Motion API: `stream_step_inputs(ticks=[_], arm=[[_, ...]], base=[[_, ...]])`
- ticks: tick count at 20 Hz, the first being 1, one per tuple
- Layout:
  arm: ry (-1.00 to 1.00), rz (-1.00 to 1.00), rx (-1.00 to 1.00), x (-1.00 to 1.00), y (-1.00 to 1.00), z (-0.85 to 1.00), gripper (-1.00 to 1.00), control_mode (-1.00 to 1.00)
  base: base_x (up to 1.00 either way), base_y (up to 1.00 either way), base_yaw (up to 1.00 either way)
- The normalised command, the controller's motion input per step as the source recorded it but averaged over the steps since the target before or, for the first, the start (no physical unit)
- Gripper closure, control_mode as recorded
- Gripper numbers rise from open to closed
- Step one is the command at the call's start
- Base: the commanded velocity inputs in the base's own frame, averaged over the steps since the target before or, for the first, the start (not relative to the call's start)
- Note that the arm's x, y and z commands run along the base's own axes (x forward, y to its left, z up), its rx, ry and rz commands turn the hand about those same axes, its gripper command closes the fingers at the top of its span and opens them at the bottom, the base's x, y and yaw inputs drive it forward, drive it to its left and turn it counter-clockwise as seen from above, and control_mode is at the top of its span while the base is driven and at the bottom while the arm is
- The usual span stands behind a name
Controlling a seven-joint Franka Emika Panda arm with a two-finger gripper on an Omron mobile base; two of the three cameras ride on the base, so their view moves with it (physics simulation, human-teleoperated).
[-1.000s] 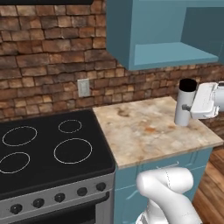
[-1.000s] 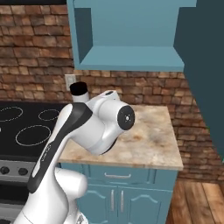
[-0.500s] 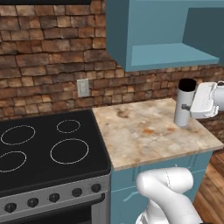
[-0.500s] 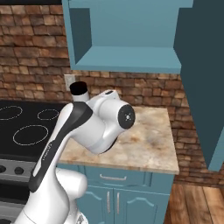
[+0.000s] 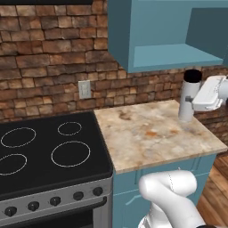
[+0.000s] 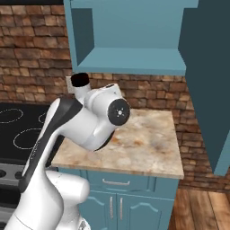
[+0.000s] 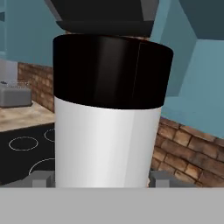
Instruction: Sort all alcoholic drinks to one cabinet, and non-alcoholic drinks to the other.
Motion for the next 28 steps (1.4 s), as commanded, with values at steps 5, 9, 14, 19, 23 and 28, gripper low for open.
stream_step_inputs(ticks=[5, 9, 14, 19, 23, 28], arm=[[-0.02, -0.16, 0.05, 0.04, 0.0, 0.57, 1.0, -1.0], [-0.05, -0.08, 0.01, 0.33, 0.0, 0.43, 1.0, -1.0], [-0.09, -0.01, 0.01, 0.34, 0.01, 0.39, 1.0, -1.0], [-0.08, 0.0, 0.03, 0.35, 0.0, 0.36, 1.0, -1.0], [-0.11, 0.0, 0.0, 0.4, 0.0, 0.29, 1.0, -1.0], [-0.04, 0.0, 0.0, 0.55, 0.0, 0.25, 1.0, -1.0]], base=[[0.0, 0.0, 0.0], [0.0, 0.0, 0.0], [0.0, 0.0, 0.0], [0.0, 0.0, 0.0], [0.0, 0.0, 0.0], [0.0, 0.0, 0.0]])
